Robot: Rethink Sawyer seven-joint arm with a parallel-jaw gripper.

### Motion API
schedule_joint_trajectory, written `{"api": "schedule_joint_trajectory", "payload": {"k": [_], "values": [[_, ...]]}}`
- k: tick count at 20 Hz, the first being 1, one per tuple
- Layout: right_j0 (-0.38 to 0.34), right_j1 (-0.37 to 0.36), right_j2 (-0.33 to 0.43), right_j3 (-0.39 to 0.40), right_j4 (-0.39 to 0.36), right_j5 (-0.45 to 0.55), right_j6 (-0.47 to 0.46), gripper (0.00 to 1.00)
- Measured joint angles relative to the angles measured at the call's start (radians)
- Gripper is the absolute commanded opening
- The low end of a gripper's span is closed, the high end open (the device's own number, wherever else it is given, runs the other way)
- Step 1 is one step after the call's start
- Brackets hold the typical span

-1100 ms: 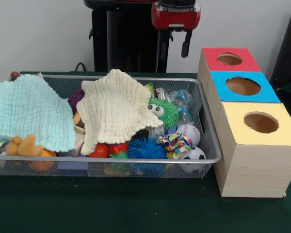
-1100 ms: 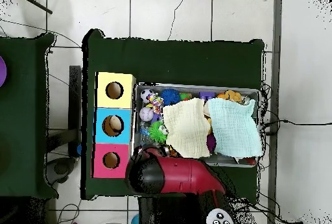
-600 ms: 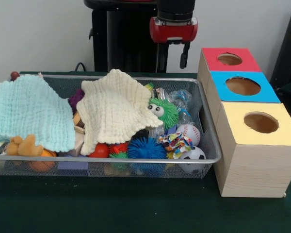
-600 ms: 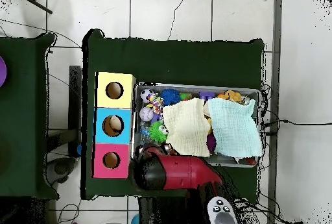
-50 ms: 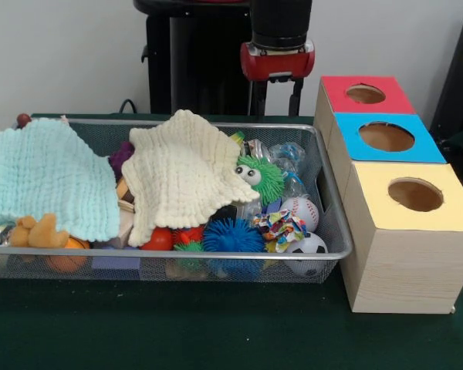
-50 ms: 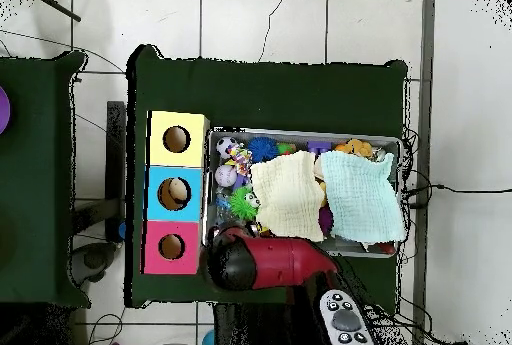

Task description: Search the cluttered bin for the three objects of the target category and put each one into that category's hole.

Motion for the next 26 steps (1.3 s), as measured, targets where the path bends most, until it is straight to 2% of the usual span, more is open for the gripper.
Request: {"api": "schedule_joint_trajectory", "payload": {"k": [9, 26], "values": [[-0.017, 0.042, 0.026, -0.001, -0.037, -0.008, 0.000, 1.00], [-0.023, 0.073, 0.053, -0.001, -0.086, -0.117, 0.000, 1.00]]}}
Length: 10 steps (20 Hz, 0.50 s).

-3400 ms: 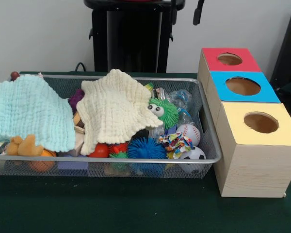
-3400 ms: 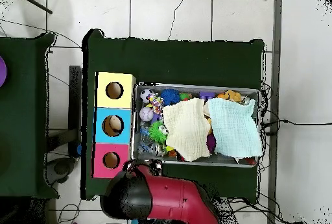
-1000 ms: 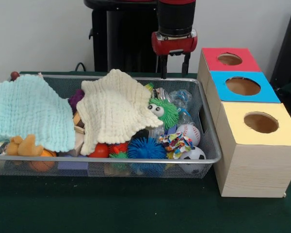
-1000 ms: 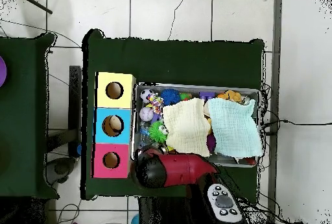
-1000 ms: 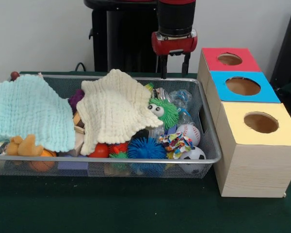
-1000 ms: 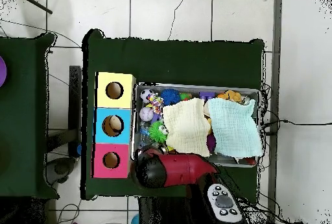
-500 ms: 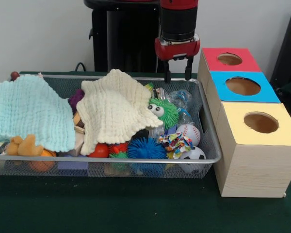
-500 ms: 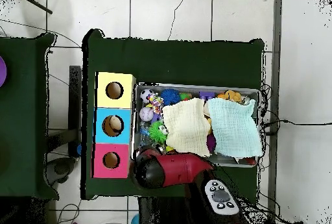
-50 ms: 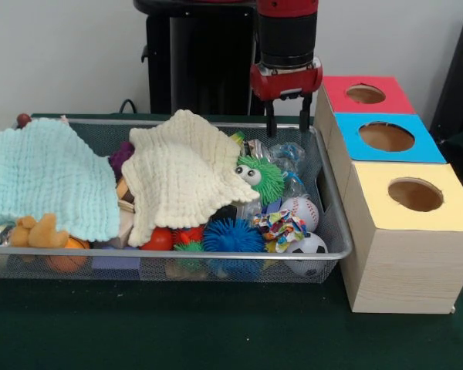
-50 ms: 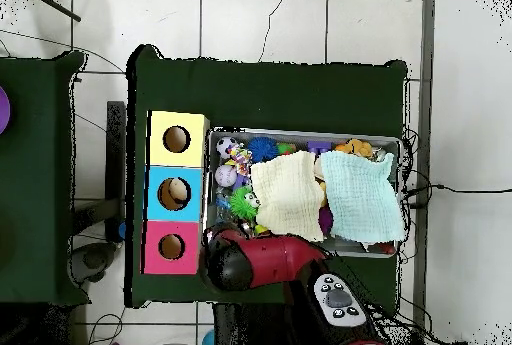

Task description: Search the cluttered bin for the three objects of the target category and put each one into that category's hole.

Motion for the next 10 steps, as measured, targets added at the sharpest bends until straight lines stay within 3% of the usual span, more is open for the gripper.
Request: {"api": "schedule_joint_trajectory", "payload": {"k": [10], "values": [[0.000, 0.015, 0.000, -0.002, -0.007, -0.009, 0.000, 1.00]]}}
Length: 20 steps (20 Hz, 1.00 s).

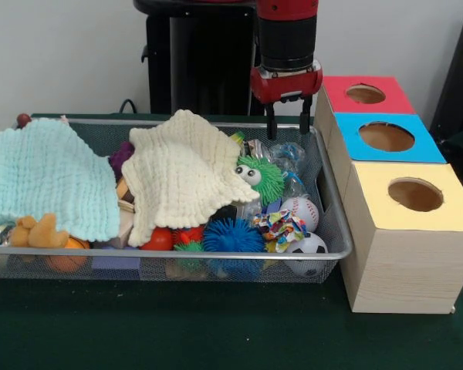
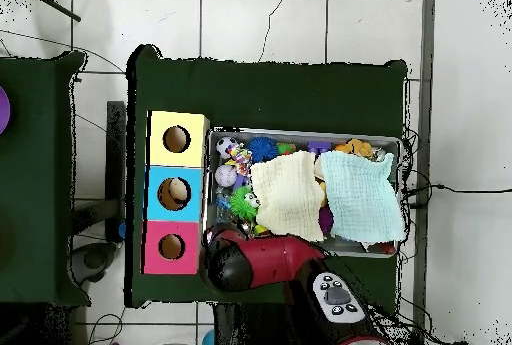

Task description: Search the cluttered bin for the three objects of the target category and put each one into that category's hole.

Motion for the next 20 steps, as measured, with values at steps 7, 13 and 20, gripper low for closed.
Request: {"api": "schedule_joint_trajectory", "payload": {"k": [7, 13, 20], "values": [[0.000, 0.018, 0.000, -0.001, -0.006, 0.000, 0.000, 1.00], [0.002, 0.027, 0.000, -0.002, -0.018, 0.000, 0.000, 1.00], [0.005, 0.046, 0.000, -0.004, -0.030, 0.000, 0.000, 1.00]]}}
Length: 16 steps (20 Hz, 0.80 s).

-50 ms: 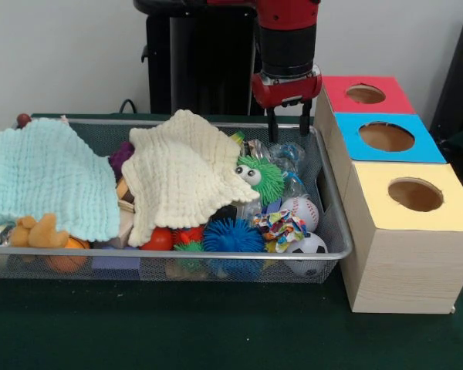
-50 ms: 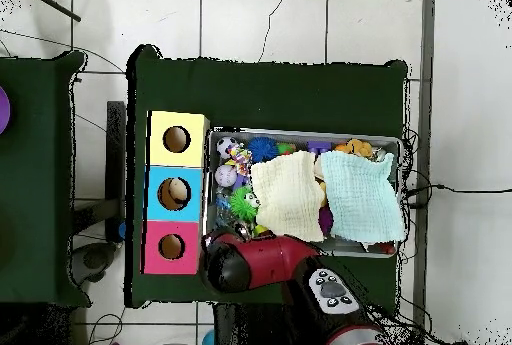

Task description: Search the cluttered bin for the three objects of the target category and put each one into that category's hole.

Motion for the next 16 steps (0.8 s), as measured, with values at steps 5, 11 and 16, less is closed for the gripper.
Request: {"api": "schedule_joint_trajectory", "payload": {"k": [5, 11, 16], "values": [[0.002, 0.018, 0.000, -0.002, -0.009, 0.000, 0.000, 1.00], [0.002, 0.035, -0.002, -0.005, -0.023, 0.000, 0.000, 1.00], [0.004, 0.038, -0.003, -0.008, -0.036, 0.000, 0.000, 1.00]]}}
